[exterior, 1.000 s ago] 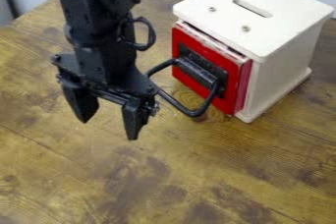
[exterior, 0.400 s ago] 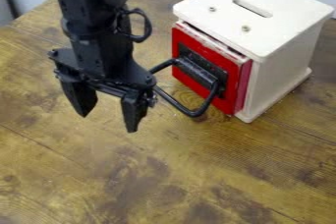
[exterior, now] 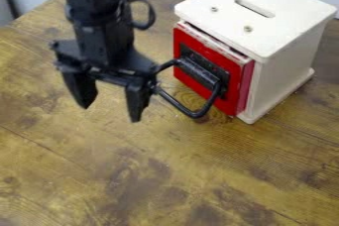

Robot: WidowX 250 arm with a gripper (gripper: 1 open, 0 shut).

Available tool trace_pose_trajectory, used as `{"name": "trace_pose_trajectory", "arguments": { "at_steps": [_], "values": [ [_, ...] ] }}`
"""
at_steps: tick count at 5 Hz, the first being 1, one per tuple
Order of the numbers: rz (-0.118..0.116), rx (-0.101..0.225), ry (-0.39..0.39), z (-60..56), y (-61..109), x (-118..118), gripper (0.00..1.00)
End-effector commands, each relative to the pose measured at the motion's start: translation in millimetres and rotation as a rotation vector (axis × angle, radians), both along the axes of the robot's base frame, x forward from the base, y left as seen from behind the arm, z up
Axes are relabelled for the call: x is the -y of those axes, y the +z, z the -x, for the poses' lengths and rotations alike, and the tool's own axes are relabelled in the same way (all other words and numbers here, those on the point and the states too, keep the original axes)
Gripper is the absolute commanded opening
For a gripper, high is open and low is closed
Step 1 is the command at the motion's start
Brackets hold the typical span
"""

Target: Close the drawer

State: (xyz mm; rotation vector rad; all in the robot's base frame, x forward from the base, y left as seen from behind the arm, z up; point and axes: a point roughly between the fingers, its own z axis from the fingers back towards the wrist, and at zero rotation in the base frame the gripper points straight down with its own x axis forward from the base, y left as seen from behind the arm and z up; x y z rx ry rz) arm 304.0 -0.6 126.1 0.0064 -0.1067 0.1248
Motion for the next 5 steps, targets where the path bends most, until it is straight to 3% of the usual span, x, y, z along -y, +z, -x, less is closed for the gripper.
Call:
{"name": "trace_pose_trajectory", "arguments": {
  "at_steps": [1, 2, 3, 5],
  "values": [
    [-0.003, 0.043, -0.067, -6.4, 21.6, 15.1, 1.00],
    [0.003, 0.048, -0.185, -5.2, 9.7, 24.3, 1.00],
    [0.001, 0.030, -0.262, -4.2, -6.0, 27.4, 1.00],
    [-0.004, 0.032, -0.117, -7.0, -14.7, -18.6, 1.00]
  ]
}}
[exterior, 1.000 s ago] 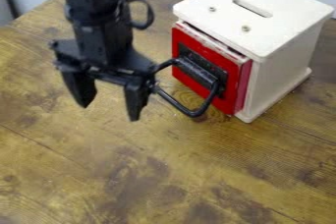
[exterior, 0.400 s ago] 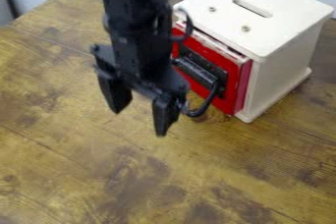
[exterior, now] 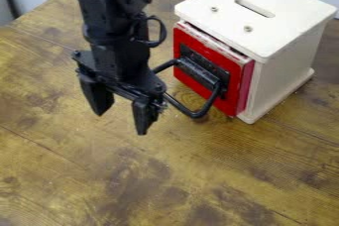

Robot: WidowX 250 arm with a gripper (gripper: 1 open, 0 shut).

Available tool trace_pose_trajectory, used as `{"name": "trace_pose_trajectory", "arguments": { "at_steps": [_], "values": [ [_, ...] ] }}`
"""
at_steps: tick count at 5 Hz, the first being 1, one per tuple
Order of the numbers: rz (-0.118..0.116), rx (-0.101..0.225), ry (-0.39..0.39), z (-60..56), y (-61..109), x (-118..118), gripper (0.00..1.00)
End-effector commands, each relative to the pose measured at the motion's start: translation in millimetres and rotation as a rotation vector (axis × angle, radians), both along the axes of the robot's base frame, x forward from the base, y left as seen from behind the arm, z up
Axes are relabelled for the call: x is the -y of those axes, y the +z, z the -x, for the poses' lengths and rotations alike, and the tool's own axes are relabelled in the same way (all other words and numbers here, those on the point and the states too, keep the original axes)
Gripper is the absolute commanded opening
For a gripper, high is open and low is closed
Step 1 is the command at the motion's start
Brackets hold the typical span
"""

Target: Close the drawer

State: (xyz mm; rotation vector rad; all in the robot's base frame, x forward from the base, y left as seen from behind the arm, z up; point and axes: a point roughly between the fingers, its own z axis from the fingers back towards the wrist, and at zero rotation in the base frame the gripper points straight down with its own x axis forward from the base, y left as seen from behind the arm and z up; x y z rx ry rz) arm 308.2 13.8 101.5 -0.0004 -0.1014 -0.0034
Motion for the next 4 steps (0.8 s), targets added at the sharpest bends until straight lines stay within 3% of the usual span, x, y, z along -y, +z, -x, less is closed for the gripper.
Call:
{"name": "trace_pose_trajectory", "arguments": {
  "at_steps": [1, 3, 4],
  "values": [
    [-0.003, 0.036, 0.056, 2.1, 16.8, -7.6, 1.00],
    [-0.001, 0.089, 0.168, -2.6, 46.4, 3.8, 1.00],
    [0.006, 0.092, 0.068, 0.9, 49.9, 17.5, 1.00]
  ]
}}
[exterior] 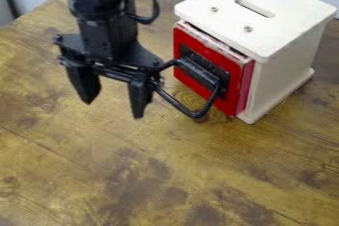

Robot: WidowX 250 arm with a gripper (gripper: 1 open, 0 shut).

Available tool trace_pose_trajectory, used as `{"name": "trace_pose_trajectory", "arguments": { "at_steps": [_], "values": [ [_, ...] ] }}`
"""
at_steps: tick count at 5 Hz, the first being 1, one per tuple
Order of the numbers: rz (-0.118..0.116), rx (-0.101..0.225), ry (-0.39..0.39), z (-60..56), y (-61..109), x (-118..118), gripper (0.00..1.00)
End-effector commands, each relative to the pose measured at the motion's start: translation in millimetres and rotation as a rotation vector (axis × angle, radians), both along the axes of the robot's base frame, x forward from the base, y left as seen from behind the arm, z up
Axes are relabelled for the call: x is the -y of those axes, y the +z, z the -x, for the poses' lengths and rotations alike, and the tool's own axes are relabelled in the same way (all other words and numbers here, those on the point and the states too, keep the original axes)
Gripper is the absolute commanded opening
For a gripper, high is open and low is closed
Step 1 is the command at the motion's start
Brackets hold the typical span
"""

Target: Close the drawer

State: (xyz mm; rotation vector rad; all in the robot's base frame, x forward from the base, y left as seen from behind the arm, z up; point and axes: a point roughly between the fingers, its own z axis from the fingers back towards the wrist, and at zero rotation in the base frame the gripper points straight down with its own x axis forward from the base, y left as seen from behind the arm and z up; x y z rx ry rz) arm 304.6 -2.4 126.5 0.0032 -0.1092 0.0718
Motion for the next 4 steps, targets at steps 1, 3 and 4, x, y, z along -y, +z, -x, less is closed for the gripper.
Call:
{"name": "trace_pose_trajectory", "arguments": {
  "at_steps": [1, 3, 4],
  "values": [
    [0.005, 0.075, -0.089, 2.4, 22.1, 8.1, 1.00],
    [-0.002, 0.071, -0.173, -2.3, 30.9, 2.2, 1.00],
    [-0.006, 0.067, -0.132, -6.6, 14.3, 7.6, 1.00]
  ]
}}
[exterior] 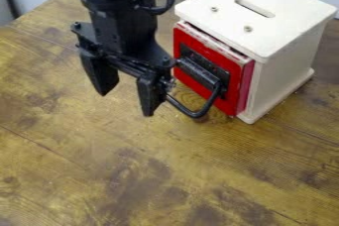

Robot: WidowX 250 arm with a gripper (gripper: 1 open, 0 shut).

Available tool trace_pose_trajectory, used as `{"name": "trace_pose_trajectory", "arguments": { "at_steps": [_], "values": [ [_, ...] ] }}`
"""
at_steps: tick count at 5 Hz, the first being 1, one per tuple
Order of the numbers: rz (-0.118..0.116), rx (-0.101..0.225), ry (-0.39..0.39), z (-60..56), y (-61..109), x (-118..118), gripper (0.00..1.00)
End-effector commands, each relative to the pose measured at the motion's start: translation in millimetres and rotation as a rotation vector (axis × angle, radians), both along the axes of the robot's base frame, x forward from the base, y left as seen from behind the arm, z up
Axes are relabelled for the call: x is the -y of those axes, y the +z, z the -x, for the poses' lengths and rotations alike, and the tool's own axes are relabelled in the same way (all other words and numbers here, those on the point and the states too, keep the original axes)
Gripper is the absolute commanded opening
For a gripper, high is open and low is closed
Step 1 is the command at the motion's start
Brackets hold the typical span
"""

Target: Close the drawer

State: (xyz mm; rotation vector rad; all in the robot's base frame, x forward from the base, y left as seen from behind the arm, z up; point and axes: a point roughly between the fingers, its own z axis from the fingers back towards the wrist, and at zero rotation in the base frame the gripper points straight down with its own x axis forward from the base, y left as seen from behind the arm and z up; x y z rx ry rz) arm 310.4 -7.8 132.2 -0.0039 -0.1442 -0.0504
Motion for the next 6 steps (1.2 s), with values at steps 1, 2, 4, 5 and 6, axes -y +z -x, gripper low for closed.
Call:
{"name": "trace_pose_trajectory", "arguments": {
  "at_steps": [1, 2, 4, 5, 6],
  "values": [
    [-0.003, -0.012, 0.029, -6.9, -9.2, 7.5, 1.00],
    [-0.004, 0.010, 0.027, -13.8, -38.4, 10.7, 1.00],
    [-0.002, 0.010, 0.013, -41.1, -73.2, 7.7, 1.00],
    [0.003, 0.021, -0.019, -51.7, -69.8, 7.7, 1.00],
    [0.000, 0.016, -0.074, -55.2, -69.5, 11.5, 1.00]
  ]
}}
